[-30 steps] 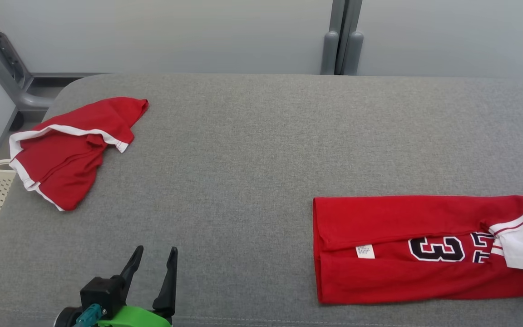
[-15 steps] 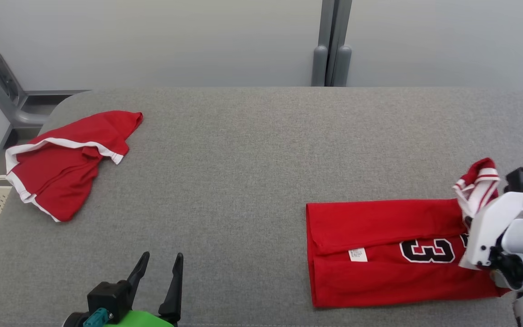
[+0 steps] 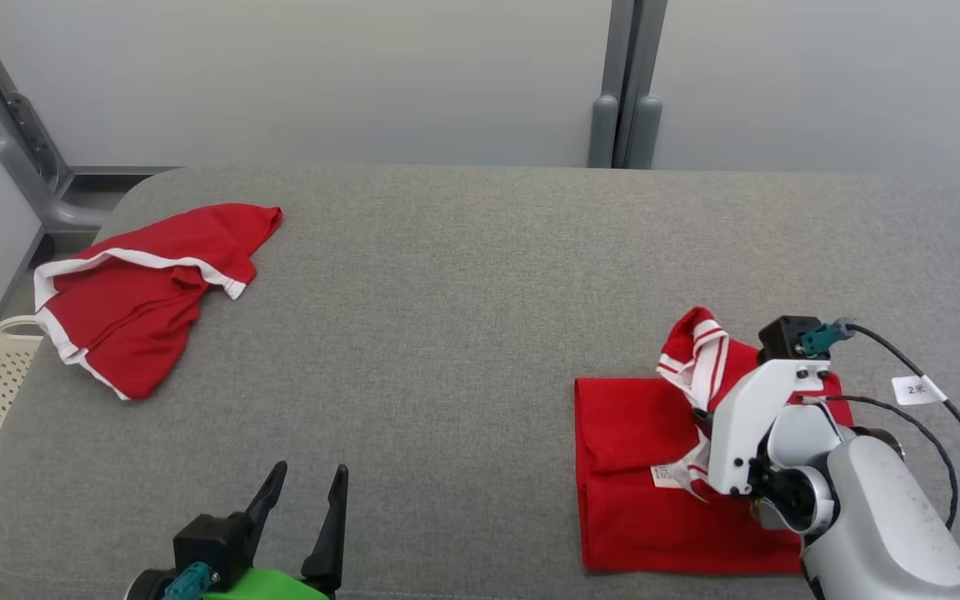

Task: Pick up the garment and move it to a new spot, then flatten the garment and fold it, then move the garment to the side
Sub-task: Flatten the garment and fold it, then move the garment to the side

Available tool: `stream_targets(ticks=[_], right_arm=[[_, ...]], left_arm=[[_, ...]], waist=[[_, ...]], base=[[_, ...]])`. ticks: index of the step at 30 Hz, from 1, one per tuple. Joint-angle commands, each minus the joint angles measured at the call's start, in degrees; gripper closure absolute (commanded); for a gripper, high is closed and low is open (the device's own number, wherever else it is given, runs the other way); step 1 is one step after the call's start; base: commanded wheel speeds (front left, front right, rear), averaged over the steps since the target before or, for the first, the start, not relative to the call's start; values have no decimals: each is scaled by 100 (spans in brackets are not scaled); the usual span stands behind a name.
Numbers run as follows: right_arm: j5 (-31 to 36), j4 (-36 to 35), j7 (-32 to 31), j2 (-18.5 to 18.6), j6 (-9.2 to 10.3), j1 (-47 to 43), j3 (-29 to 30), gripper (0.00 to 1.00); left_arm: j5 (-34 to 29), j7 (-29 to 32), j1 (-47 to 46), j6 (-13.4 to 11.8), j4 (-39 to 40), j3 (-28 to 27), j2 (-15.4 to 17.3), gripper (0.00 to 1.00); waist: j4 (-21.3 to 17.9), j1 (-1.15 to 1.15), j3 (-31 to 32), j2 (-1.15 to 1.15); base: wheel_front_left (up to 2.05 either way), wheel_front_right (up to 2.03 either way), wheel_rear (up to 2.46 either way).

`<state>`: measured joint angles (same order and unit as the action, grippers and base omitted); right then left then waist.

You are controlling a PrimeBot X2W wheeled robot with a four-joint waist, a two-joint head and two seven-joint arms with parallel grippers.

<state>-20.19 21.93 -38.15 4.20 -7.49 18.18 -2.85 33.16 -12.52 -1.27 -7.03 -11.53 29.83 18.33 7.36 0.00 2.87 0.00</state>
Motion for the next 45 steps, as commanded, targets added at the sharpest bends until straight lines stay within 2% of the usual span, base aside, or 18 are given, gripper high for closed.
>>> stream_targets(ticks=[1,24,25,26,35,45], right_arm=[[-55,118,104,-34,0,104,-76,100],[-580,1290,501,-124,0,434,-852,99],[-600,1308,548,-123,0,451,-840,18],[-642,1330,599,-124,0,468,-827,0],[-767,1154,936,-117,0,709,-721,0],[-84,433,757,327,0,180,393,0]], left_arm=[[11,-28,-81,22,-25,15,-21,0],[73,-111,-204,37,-175,56,-89,0],[76,-117,-204,33,-181,55,-90,0],[78,-114,-204,30,-184,53,-91,0],[108,-156,-172,14,-206,23,-84,0],[109,-178,-71,-11,-177,-4,-48,0]], waist=[[55,0,9,0],[329,0,-29,0],[326,0,-32,0],[319,0,-35,0],[193,0,-23,0],[25,0,20,0]], base=[[0,0,0],[0,0,0],[0,0,0],[0,0,0],[0,0,0],[0,0,0]])
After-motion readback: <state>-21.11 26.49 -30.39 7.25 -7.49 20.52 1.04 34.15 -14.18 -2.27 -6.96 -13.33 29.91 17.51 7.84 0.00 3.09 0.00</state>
